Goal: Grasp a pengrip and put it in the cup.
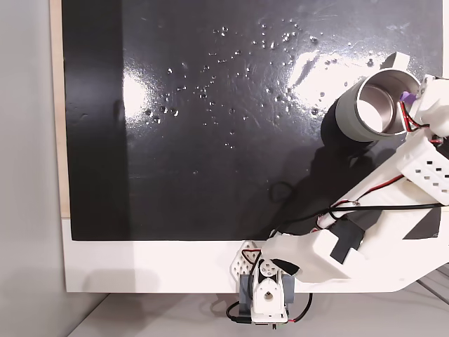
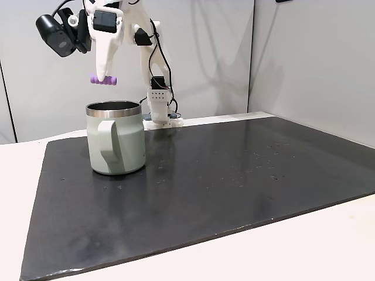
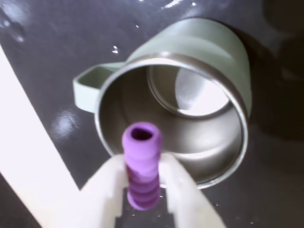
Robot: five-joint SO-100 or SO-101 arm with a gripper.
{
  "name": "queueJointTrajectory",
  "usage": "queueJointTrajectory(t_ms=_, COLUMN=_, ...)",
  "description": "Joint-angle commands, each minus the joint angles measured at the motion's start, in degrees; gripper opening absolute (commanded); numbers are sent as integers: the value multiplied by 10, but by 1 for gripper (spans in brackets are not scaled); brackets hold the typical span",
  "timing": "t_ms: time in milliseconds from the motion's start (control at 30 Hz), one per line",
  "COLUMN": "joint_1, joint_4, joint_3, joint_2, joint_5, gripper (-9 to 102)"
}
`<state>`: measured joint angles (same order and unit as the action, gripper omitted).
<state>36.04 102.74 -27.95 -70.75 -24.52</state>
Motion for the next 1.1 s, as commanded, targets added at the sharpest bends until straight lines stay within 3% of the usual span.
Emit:
queueJointTrajectory(t_ms=0, joint_1=-9, joint_4=4, joint_3=-12, joint_2=-4, joint_5=-15, gripper=0)
queueJointTrajectory(t_ms=433, joint_1=-25, joint_4=5, joint_3=-84, joint_2=-7, joint_5=-43, gripper=0)
queueJointTrajectory(t_ms=600, joint_1=-25, joint_4=5, joint_3=-84, joint_2=-10, joint_5=-47, gripper=21)
queueJointTrajectory(t_ms=1067, joint_1=-28, joint_4=5, joint_3=-84, joint_2=-18, joint_5=-47, gripper=23)
